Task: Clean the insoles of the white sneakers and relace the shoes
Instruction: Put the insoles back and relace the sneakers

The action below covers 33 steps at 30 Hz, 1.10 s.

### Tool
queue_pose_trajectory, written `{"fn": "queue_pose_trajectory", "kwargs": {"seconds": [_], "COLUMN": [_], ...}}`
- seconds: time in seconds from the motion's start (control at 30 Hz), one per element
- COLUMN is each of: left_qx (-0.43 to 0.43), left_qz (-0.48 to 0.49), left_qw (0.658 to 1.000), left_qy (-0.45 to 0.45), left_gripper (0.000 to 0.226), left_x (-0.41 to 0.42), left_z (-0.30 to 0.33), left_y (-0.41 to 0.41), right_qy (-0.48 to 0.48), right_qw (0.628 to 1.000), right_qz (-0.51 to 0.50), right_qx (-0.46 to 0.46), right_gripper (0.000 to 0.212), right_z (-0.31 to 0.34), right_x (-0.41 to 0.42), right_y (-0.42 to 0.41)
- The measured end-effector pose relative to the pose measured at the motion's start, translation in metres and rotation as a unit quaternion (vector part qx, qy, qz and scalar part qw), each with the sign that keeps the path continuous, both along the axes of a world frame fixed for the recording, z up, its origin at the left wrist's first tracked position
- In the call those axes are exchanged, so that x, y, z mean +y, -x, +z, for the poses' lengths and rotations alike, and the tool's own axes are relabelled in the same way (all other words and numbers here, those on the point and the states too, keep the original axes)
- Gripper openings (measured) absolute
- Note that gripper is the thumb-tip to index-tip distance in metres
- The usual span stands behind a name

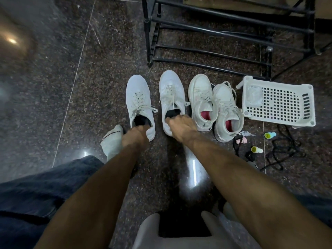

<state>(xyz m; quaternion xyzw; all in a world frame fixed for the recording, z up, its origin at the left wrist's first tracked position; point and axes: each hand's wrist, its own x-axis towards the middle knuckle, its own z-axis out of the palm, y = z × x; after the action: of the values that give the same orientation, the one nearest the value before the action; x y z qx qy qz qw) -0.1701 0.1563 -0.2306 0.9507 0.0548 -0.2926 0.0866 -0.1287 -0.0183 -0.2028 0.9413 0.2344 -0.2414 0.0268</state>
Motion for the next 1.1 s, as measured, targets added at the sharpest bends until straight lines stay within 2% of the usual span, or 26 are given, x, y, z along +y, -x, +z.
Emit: {"fn": "queue_pose_trajectory", "kwargs": {"seconds": [0.1, 0.17, 0.23, 0.3, 0.4, 0.53, 0.6, 0.63, 0.7, 0.8, 0.9, 1.0, 1.1], "left_qx": [-0.012, -0.023, -0.036, -0.049, -0.072, -0.207, -0.238, -0.235, -0.197, -0.086, 0.025, 0.077, 0.098], "left_qz": [-0.012, -0.007, 0.009, 0.029, 0.06, 0.057, 0.071, 0.077, 0.097, 0.105, 0.095, 0.086, 0.105], "left_qw": [1.0, 0.999, 0.999, 0.998, 0.995, 0.972, 0.962, 0.96, 0.96, 0.964, 0.949, 0.943, 0.938], "left_qy": [-0.013, -0.023, -0.017, 0.002, 0.043, 0.093, 0.116, 0.134, 0.175, 0.228, 0.298, 0.312, 0.316], "left_gripper": [0.044, 0.045, 0.044, 0.043, 0.046, 0.04, 0.032, 0.028, 0.022, 0.019, 0.034, 0.044, 0.036], "left_x": [-0.001, -0.003, -0.006, -0.011, -0.02, -0.032, -0.041, -0.048, -0.064, -0.083, -0.096, -0.103, -0.103], "left_z": [0.001, 0.003, 0.006, 0.006, 0.008, 0.005, 0.003, 0.006, 0.008, -0.001, -0.01, -0.025, -0.039], "left_y": [-0.001, 0.0, 0.001, 0.003, 0.01, 0.026, 0.033, 0.038, 0.049, 0.067, 0.081, 0.097, 0.106], "right_qy": [-0.045, -0.093, -0.081, -0.043, -0.021, -0.047, -0.04, -0.03, -0.038, -0.075, -0.094, -0.139, -0.13], "right_qw": [0.998, 0.986, 0.964, 0.955, 0.966, 0.968, 0.968, 0.968, 0.965, 0.96, 0.944, 0.933, 0.923], "right_qz": [-0.026, -0.103, -0.199, -0.268, -0.259, -0.247, -0.239, -0.234, -0.218, -0.164, -0.172, -0.261, -0.346], "right_qx": [-0.023, -0.095, -0.159, -0.123, -0.004, 0.027, 0.064, 0.085, 0.139, 0.213, 0.264, 0.205, 0.111], "right_gripper": [0.038, 0.042, 0.052, 0.065, 0.07, 0.041, 0.024, 0.022, 0.024, 0.024, 0.025, 0.022, 0.019], "right_z": [-0.019, -0.023, -0.021, -0.022, -0.024, -0.009, -0.001, 0.001, 0.0, -0.003, 0.001, 0.004, 0.011], "right_x": [-0.013, -0.028, -0.047, -0.067, -0.087, -0.092, -0.089, -0.087, -0.084, -0.08, -0.085, -0.091, -0.101], "right_y": [0.013, 0.026, 0.032, 0.034, 0.031, 0.039, 0.056, 0.067, 0.094, 0.135, 0.159, 0.164, 0.157]}}
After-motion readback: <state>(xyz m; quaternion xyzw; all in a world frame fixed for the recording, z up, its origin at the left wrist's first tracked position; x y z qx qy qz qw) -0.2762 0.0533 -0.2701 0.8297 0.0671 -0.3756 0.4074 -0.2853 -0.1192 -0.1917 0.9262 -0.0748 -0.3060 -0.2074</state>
